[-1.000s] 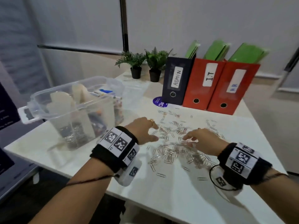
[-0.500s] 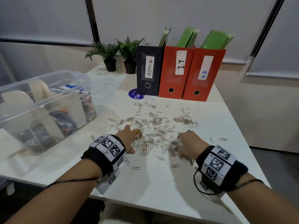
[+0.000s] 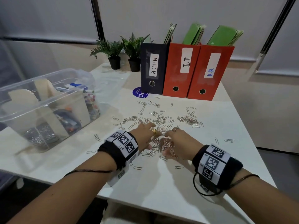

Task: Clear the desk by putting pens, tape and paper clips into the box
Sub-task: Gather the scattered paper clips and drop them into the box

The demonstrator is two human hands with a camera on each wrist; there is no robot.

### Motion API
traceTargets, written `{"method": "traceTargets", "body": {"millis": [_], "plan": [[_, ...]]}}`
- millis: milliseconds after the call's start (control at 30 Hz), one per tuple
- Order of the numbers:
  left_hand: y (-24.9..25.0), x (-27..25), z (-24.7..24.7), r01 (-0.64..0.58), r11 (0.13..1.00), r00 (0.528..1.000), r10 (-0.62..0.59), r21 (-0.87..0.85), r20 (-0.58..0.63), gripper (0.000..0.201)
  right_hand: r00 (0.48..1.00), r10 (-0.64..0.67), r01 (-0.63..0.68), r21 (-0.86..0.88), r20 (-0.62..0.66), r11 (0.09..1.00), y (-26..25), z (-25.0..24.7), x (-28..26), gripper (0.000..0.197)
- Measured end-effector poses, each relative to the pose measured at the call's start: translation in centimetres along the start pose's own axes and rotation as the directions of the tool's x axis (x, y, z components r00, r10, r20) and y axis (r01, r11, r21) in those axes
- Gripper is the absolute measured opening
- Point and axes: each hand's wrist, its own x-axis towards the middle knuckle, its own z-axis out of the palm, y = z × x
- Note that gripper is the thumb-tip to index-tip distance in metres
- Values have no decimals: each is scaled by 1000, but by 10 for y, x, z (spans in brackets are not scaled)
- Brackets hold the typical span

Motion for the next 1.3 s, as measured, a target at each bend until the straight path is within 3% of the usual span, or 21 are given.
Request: {"method": "traceTargets", "body": {"millis": [67, 233, 367, 500, 867, 1000, 1167, 1300], "plan": [[3, 2, 2, -29, 999, 999, 28, 31, 24, 49, 1000, -14, 14, -61, -7, 998, 4, 4, 3, 54], [5, 8, -3, -77, 994, 995, 72, 77, 65, 34, 994, -106, 106, 2, 4, 994, 1, 2, 7, 30], [5, 11, -3, -50, 996, 998, 47, 76, 43, 32, 999, -41, 42, -64, 17, 997, 0, 2, 20, 19], [4, 15, 0, -65, 998, 997, 64, 4, 41, 31, 997, -62, 66, -136, 38, 989, -1, 4, 27, 21], [11, 15, -7, -22, 999, 995, 19, 38, 100, 28, 997, -69, 74, -194, 34, 978, -1, 5, 33, 15], [15, 15, -12, 36, 998, 991, -42, 48, 129, 29, 997, -74, 79, -189, 34, 979, -3, 1, 31, 25], [2, 10, -23, 152, 986, 988, -150, -64, 36, 25, 996, -90, 92, -93, 21, 991, -9, -9, 27, 32], [-18, -11, -58, 206, 964, 961, -232, -171, -151, 33, 995, -92, 93, 21, -31, 995, -14, -19, 29, 27]]}}
